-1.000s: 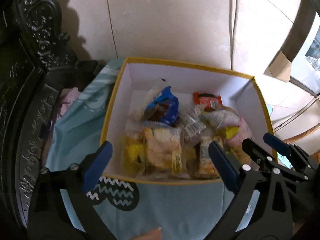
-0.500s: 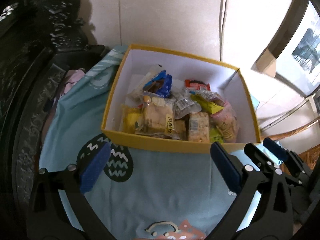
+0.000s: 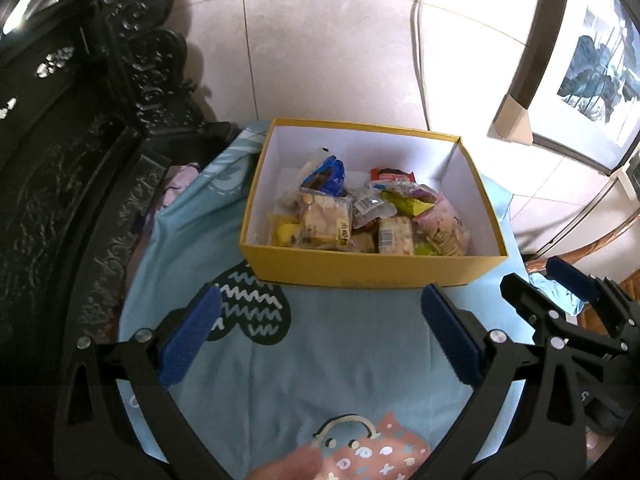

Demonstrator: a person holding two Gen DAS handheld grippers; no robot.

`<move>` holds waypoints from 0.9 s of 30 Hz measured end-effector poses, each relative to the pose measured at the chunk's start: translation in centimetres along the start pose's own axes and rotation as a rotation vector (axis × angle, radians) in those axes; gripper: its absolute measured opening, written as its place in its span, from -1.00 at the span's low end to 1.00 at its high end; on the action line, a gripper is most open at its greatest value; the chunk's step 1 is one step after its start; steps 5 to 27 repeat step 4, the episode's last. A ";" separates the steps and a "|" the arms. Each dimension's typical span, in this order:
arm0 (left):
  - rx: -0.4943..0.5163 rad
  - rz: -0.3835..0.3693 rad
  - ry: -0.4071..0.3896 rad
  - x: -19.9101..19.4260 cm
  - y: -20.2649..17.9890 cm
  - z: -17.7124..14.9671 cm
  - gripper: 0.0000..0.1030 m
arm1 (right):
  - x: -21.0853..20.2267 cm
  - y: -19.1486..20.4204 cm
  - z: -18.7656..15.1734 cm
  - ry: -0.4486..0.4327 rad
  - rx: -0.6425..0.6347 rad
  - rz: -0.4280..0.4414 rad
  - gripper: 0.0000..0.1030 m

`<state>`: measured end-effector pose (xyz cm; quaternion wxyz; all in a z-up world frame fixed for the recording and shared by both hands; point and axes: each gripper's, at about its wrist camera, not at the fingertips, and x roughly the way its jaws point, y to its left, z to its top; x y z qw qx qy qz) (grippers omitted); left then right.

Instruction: Organize snacks

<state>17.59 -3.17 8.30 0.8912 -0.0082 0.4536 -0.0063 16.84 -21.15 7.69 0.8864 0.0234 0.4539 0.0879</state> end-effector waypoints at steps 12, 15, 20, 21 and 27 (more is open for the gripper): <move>-0.003 0.007 -0.005 -1.0 0.1 -0.6 0.96 | -0.3 0.2 -0.4 0.020 0.001 0.005 0.37; -0.003 0.007 -0.005 -1.0 0.1 -0.6 0.96 | -0.3 0.2 -0.4 0.020 0.001 0.005 0.37; -0.003 0.007 -0.005 -1.0 0.1 -0.6 0.96 | -0.3 0.2 -0.4 0.020 0.001 0.005 0.37; -0.003 0.007 -0.005 -1.0 0.1 -0.6 0.96 | -0.3 0.2 -0.4 0.020 0.001 0.005 0.37; -0.003 0.007 -0.005 -1.0 0.1 -0.6 0.96 | -0.3 0.2 -0.4 0.020 0.001 0.005 0.37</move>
